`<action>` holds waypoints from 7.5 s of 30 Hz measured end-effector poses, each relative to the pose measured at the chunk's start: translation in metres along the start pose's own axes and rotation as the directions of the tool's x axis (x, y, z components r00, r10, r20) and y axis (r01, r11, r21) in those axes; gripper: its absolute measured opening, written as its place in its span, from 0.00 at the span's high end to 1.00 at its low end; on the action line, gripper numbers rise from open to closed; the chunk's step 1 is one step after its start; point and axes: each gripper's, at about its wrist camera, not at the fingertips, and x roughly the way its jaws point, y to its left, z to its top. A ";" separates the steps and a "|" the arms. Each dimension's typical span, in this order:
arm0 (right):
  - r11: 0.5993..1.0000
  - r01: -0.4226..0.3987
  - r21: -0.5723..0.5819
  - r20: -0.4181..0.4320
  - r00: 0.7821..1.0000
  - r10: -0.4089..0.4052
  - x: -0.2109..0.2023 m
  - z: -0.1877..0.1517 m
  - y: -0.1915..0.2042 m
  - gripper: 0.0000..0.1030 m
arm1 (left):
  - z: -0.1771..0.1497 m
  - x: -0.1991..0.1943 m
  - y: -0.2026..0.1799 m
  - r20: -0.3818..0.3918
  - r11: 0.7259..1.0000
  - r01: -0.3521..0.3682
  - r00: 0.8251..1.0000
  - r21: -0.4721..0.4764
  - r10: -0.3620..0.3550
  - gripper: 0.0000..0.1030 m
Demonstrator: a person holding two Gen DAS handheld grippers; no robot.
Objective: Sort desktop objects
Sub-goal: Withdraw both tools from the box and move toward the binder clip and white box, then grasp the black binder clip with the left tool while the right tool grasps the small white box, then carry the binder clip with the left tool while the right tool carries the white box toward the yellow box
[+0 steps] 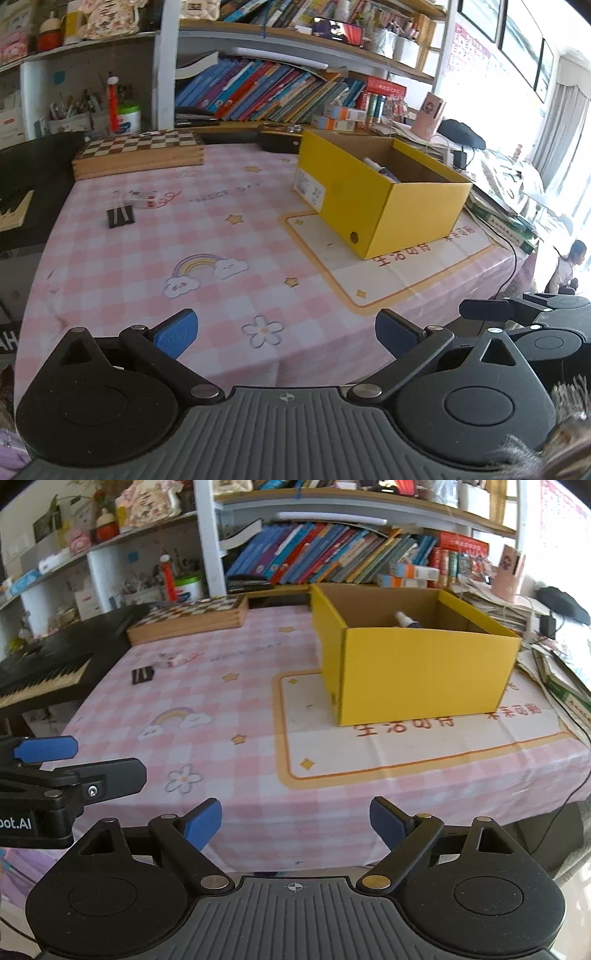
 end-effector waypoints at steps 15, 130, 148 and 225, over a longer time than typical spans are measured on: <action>0.992 -0.072 -0.103 0.025 0.997 0.075 0.005 0.012 0.048 0.13 | -0.005 -0.023 0.040 0.041 0.998 -0.034 0.998 -0.056 0.037 0.00; 0.746 -0.471 -0.471 -0.130 0.873 0.469 0.268 0.193 0.153 0.72 | 0.090 0.086 0.180 -0.016 0.844 -0.373 0.917 -0.386 0.397 0.63; 0.860 -0.414 -0.299 -0.021 0.903 0.428 0.162 0.177 0.090 0.72 | 0.091 0.050 0.142 0.085 0.923 -0.209 0.965 -0.322 0.248 0.63; 0.990 -0.026 0.142 -0.050 0.998 0.033 -0.023 -0.002 -0.100 0.72 | 0.028 0.043 -0.092 -0.113 0.943 0.329 0.940 0.056 -0.321 0.63</action>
